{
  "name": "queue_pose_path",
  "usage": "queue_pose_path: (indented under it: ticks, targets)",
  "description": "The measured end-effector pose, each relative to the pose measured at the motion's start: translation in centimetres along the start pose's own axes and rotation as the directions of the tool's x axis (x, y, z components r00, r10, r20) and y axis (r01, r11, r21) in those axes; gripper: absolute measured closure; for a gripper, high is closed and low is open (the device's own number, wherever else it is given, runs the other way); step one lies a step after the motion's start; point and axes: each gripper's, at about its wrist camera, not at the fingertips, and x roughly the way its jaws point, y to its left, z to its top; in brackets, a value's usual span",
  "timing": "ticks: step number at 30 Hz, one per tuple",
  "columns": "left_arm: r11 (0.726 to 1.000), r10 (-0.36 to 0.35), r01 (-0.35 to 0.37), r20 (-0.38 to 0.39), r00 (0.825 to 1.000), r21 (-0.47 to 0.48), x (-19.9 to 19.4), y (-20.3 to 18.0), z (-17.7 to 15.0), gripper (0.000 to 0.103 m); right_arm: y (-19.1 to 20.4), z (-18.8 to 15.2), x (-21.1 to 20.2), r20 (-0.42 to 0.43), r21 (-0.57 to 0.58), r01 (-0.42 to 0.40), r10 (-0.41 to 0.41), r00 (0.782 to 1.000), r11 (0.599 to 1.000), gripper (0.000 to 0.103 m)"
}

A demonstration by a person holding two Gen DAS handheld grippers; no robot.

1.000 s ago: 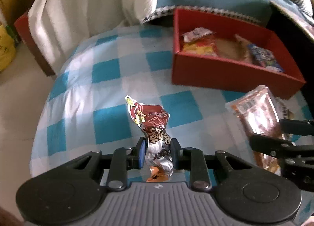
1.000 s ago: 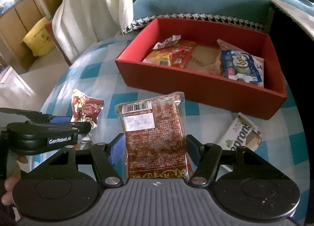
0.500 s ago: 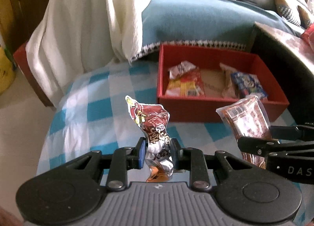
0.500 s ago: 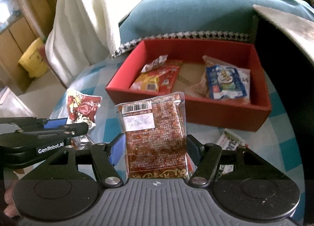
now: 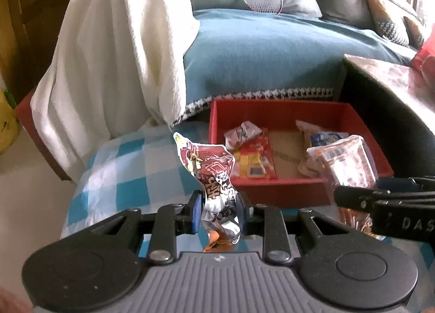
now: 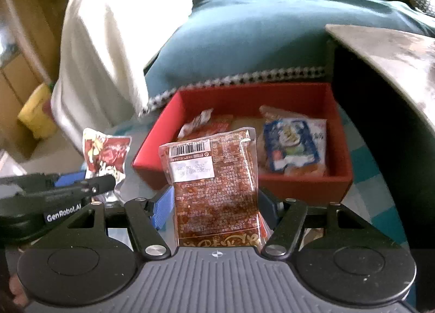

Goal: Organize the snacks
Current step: 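Lift both packets and carry them over the red box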

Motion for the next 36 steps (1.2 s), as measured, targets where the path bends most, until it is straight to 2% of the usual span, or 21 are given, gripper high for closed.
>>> queue_pose_path:
  ticks: [8, 19, 27, 36]
  targets:
    - [1.000, -0.015, 0.014, 0.040, 0.999, 0.019, 0.8, -1.0, 2.3, 0.082, -1.2, 2.2, 0.0, 0.068, 0.051, 0.004, -0.008, 0.998, 0.999, 0.031]
    - [0.999, -0.023, 0.022, 0.046, 0.999, 0.030, 3.5, -1.2, 5.2, 0.082, -1.4, 4.4, 2.3, 0.098, 0.087, -0.001, -0.008, 0.995, 0.996, 0.031]
    - [0.999, -0.008, 0.006, 0.059, 0.998, 0.042, 5.3, -1.9, 6.9, 0.082, -2.2, 5.8, 4.3, 0.102, 0.112, 0.003, -0.015, 0.995, 0.994, 0.031]
    - [0.998, 0.005, -0.006, 0.022, 1.000, 0.057, 7.7, -2.3, 7.0, 0.082, -3.9, 6.2, 6.1, 0.074, 0.142, 0.034, -0.045, 0.996, 0.989, 0.031]
